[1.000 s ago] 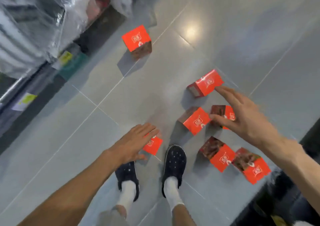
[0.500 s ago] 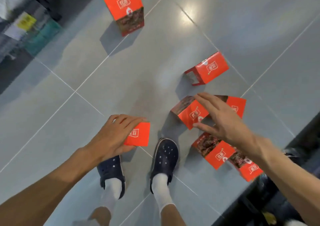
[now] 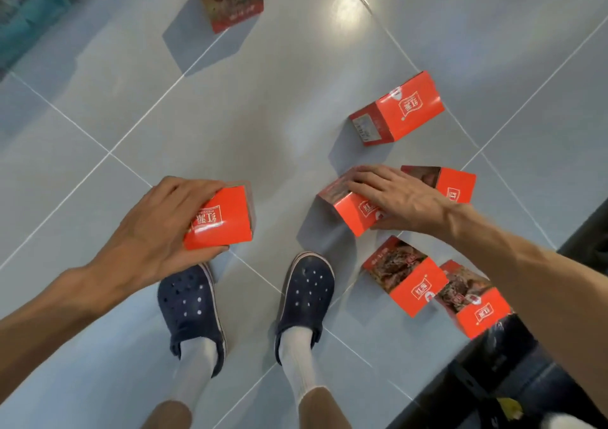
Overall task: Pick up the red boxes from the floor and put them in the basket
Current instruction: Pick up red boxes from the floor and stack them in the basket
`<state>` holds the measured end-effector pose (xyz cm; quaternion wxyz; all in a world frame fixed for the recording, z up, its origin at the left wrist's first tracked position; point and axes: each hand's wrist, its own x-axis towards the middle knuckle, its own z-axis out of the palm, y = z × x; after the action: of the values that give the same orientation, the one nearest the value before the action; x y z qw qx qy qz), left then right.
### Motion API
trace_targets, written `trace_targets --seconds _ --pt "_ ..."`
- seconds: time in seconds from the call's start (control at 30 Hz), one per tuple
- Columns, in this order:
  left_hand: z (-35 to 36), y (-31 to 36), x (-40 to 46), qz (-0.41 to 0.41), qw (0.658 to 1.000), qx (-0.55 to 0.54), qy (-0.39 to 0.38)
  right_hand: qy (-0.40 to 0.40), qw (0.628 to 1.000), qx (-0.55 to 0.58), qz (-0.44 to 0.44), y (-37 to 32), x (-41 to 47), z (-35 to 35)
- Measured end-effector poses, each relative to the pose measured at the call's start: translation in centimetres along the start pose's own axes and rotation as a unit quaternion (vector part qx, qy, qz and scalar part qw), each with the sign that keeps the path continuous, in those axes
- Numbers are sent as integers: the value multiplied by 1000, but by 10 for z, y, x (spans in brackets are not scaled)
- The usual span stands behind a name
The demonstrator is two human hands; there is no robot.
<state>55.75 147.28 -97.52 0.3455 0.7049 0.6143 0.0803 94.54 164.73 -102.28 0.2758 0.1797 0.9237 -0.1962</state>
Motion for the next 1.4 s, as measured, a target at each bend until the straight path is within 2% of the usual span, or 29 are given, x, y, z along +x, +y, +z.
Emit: trace_targets --seconds 0.13,0.27,0.37,0.47,0.63,0.83,1.0,1.2,1.4 --pt "-11 2 -8 -14 1000 4 7 36 998 16 51 -10 -8 -16" --pt "-54 19 -15 -17 1000 -4 15 82 988 57 115 -33 -22 -72" --pt "-112 44 -24 -16 999 -4 33 133 976 101 141 -54 -47 -148" --pt "-186 81 -39 -21 997 2 77 219 952 149 151 -81 -78 -245" --pt "-327 162 -90 -39 985 22 164 314 929 128 150 -139 -150 -416" --pt "-500 264 -196 -50 962 57 263 376 918 90 83 -238 -231 -612" --pt "-586 323 -302 -92 928 99 347 395 916 66 -24 -315 -253 -716" --pt "-607 375 -449 -223 864 108 439 411 893 19 -183 -438 -248 -789" --pt "-579 427 -625 -379 758 102 521 332 883 -22 -330 -603 -229 -817"
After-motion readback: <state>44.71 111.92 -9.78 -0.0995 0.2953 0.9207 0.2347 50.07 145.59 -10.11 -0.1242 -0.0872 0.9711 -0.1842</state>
